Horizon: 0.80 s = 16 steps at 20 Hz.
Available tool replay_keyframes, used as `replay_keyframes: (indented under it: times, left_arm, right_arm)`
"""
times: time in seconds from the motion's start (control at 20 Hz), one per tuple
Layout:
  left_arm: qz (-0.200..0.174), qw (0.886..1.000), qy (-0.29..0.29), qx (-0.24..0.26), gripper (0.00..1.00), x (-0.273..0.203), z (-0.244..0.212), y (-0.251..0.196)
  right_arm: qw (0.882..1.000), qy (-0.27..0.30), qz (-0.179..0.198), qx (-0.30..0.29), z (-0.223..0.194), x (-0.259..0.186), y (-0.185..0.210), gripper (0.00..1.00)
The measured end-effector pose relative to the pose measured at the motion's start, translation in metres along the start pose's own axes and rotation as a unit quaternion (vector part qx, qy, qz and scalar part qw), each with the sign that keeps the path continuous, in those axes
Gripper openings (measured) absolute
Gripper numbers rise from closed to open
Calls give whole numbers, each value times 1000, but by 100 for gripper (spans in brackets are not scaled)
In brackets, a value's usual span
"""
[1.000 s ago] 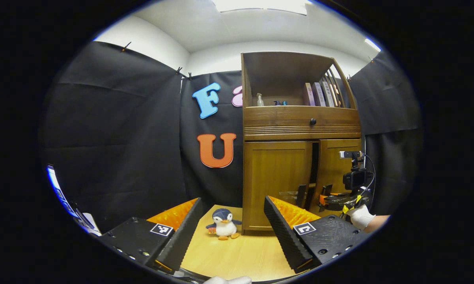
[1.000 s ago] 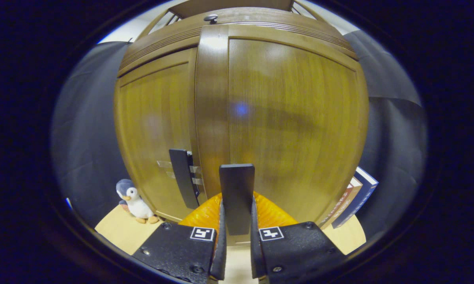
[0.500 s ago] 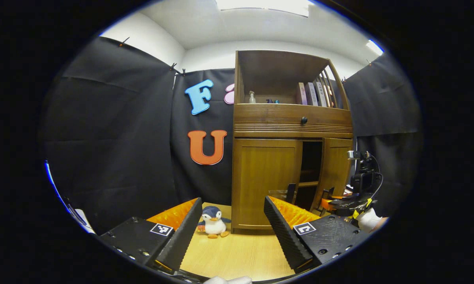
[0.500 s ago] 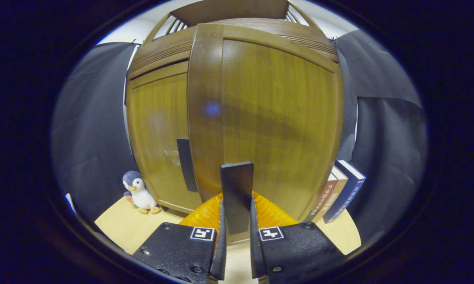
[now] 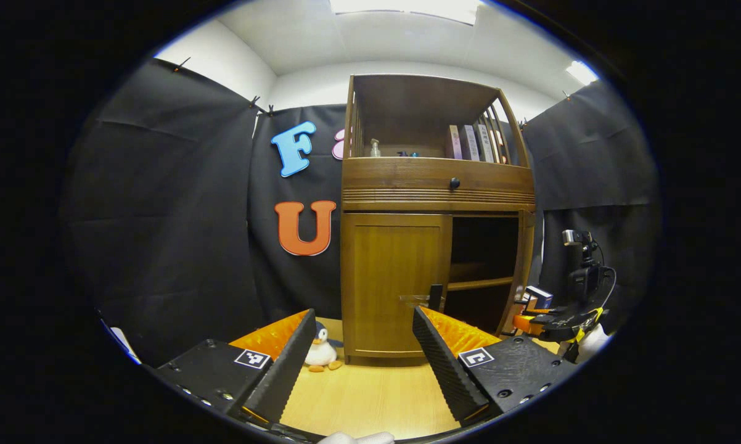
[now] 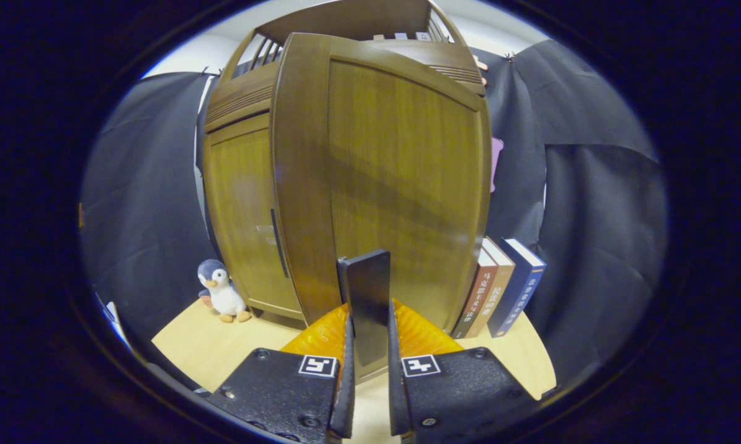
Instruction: Open the right door of the double-door shoe cabinet with the right hand, and open the left door with the left hand.
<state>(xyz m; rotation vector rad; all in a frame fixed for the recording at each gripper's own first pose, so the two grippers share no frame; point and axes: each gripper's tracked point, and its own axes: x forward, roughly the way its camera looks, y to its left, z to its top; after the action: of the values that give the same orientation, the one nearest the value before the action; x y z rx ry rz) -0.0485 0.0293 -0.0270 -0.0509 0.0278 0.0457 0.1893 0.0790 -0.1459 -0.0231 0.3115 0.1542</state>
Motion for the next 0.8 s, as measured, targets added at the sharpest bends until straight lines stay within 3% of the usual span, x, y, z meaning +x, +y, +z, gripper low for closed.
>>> replay_keyframes:
  times: [0.1,0.15,0.25,0.55,0.6,0.65,0.8]
  left_arm:
    - [-7,1000,3,0,95,3,-1,-9]
    - [-11,1000,5,-2,100,5,-3,-14]
    - [-22,1000,8,-3,95,8,-4,-26]
    - [-47,999,11,9,95,12,-7,-55]
    - [-50,999,10,11,100,13,-8,-58]
    - [-52,999,9,12,95,13,-8,-61]
    - [-56,998,10,15,95,16,-8,-66]
  right_arm:
    - [1000,-1,-8,0,-2,-5,-7,24]
    - [1000,-2,-12,1,-3,-8,-12,24]
    - [1000,-2,-18,5,-3,-12,-18,23]
    - [1000,-3,-23,4,-4,-17,-29,19]
    - [1000,-3,-23,2,-4,-18,-29,19]
    - [1000,-4,-25,0,-4,-17,-31,18]
    - [1000,-4,-29,-2,-4,-17,-36,17]
